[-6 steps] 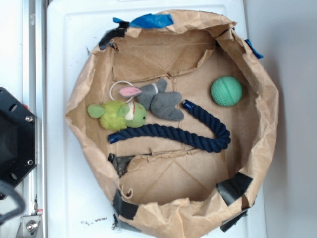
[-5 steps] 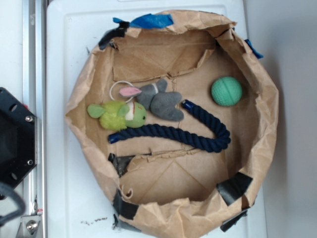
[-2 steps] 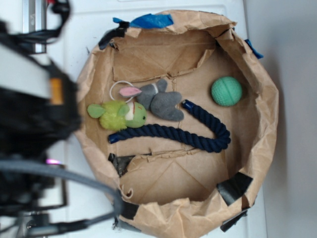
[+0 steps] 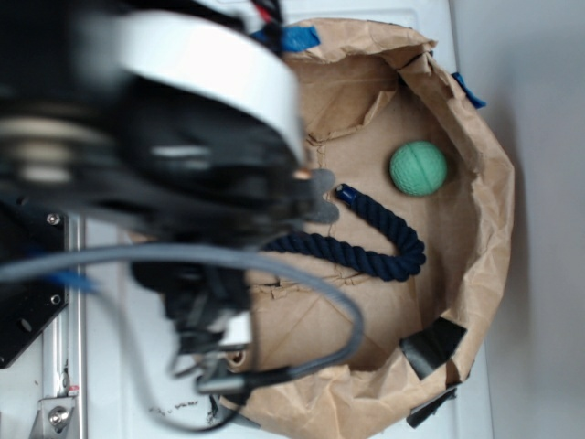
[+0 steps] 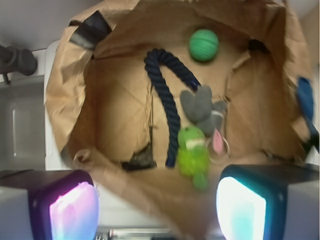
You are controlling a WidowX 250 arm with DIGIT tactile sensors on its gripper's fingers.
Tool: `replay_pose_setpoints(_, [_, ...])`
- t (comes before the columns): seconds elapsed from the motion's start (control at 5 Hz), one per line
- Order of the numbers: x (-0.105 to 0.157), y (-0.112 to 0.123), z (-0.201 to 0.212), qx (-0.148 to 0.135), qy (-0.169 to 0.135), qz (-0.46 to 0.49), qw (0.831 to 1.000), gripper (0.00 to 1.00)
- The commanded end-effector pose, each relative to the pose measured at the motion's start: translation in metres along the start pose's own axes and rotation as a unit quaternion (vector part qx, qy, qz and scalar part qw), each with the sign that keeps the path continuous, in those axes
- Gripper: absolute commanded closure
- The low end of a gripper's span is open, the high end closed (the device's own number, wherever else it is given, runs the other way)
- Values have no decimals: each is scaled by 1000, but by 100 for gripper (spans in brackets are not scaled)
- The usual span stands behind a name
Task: Grab the green animal.
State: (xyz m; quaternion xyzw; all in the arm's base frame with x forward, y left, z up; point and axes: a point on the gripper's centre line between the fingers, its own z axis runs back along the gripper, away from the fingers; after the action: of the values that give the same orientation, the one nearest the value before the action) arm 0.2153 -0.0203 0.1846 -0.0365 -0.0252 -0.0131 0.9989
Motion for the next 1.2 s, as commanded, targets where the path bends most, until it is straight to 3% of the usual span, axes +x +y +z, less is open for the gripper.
replay_pose_setpoints(0.0, [15,23,-34,11,3,12,1000,0])
replay_pose_setpoints(0.4, [-2,44,-92,38,57,-6,998,0])
replay_pose_setpoints(0.6, [-7,45,-121,32,72,-25,997,0])
replay_pose_setpoints(0.8, [-10,41,-143,6,86,-38,996,0])
replay_pose_setpoints(1.0, [-13,40,-152,10,96,-45,994,0])
